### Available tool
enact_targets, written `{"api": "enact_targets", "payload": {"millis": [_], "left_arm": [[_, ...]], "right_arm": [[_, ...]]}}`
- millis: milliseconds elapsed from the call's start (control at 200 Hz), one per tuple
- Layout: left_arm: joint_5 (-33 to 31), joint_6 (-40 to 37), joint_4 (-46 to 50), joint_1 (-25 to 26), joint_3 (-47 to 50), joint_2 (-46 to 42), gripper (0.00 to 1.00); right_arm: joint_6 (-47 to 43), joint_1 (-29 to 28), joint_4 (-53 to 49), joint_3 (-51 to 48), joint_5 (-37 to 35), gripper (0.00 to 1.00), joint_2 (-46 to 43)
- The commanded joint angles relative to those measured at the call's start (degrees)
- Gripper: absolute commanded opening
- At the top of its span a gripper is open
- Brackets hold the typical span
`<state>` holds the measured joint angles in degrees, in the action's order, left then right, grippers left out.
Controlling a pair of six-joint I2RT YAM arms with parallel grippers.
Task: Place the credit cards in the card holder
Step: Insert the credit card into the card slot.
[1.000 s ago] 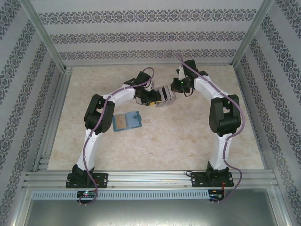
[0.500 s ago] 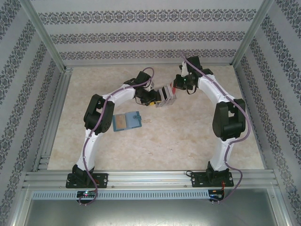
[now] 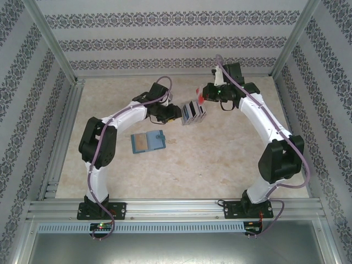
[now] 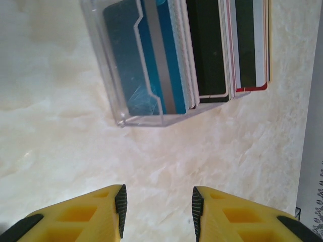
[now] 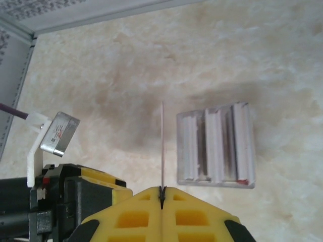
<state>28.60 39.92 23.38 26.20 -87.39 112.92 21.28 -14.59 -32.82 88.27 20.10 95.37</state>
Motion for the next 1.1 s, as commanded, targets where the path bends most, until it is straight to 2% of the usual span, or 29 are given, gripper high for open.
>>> {"api": "enact_targets", "payload": {"millis": [0, 305, 400, 530, 650, 819, 1094], "left_arm": [[-2.98, -0.68, -3.51, -1.78, 4.89, -6.27, 0.41], [-8.87, -0.02, -7.98, -7.82, 22.75, -21.18, 0.42], [-9.46, -0.5, -7.07, -10.47, 27.37, -25.06, 0.41], [-14.27, -1.42, -6.85, -12.74, 34.68, -32.83, 0.42], [-15.16, -1.64, -5.21, -15.12, 38.88, -37.76, 0.43], [-13.73, -2.78, -3.16, -17.52, 41.74, -38.85, 0.43], [-9.55, -4.02, -3.37, -19.87, 43.51, -35.82, 0.43]], "right_arm": [[3.12, -2.11, 2.76, -2.73, 2.12, 0.05, -3.12], [10.2, -8.56, 13.9, -11.73, 6.5, 0.05, -5.55], [11.69, -11.09, 17.09, -14.07, 7.14, 0.06, -5.05], [14.36, -14.1, 21.9, -17.16, 8.35, 0.06, -3.64], [16.63, -16.95, 26.25, -19.76, 9.44, 0.06, -1.54], [17.97, -19.75, 28.72, -20.39, 12.75, 0.06, 3.39], [20.84, -23.87, 33.41, -20.99, 12.83, 0.06, 8.97]]}}
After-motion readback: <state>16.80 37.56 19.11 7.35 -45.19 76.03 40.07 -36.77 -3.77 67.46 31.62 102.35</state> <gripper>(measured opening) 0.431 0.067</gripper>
